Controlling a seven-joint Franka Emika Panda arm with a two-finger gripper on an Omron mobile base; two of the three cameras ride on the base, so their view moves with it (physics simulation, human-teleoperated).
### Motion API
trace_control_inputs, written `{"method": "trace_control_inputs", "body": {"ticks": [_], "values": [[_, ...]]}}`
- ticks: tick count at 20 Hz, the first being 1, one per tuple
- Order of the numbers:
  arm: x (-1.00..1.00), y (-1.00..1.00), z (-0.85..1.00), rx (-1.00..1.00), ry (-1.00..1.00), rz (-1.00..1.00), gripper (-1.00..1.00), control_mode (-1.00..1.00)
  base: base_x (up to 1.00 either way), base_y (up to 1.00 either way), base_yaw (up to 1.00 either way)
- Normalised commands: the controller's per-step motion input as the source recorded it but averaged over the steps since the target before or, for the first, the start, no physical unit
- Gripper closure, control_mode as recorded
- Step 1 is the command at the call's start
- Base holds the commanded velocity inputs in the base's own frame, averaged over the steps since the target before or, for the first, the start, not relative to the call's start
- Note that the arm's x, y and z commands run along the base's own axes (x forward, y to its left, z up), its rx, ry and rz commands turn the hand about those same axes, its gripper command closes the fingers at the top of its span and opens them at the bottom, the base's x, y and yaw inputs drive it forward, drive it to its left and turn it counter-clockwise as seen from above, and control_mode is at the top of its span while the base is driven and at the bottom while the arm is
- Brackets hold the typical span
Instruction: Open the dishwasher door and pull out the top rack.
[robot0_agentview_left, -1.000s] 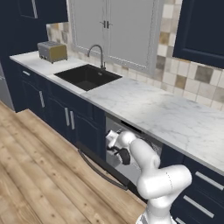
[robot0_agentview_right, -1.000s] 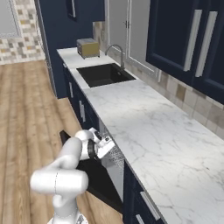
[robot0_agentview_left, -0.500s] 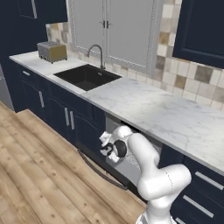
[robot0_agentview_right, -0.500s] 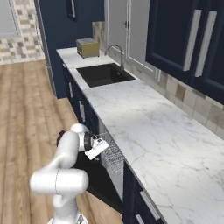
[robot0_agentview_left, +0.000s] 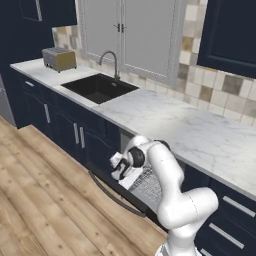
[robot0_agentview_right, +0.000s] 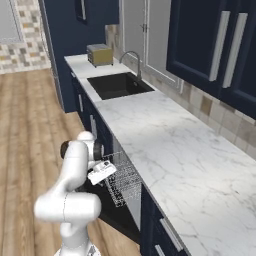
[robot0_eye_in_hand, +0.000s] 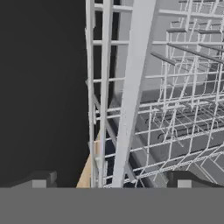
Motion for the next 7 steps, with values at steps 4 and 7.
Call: {"method": "trace_control_inputs", "body": {"ticks": [4,7], "values": [[-0.48,0.39,0.00,0.21,0.03,0.00,-1.00,-1.00,0.00,0.00,0.00],[-0.46,0.39,0.00,0.22,0.05,0.00,-1.00,-1.00,0.00,0.00,0.00]]}}
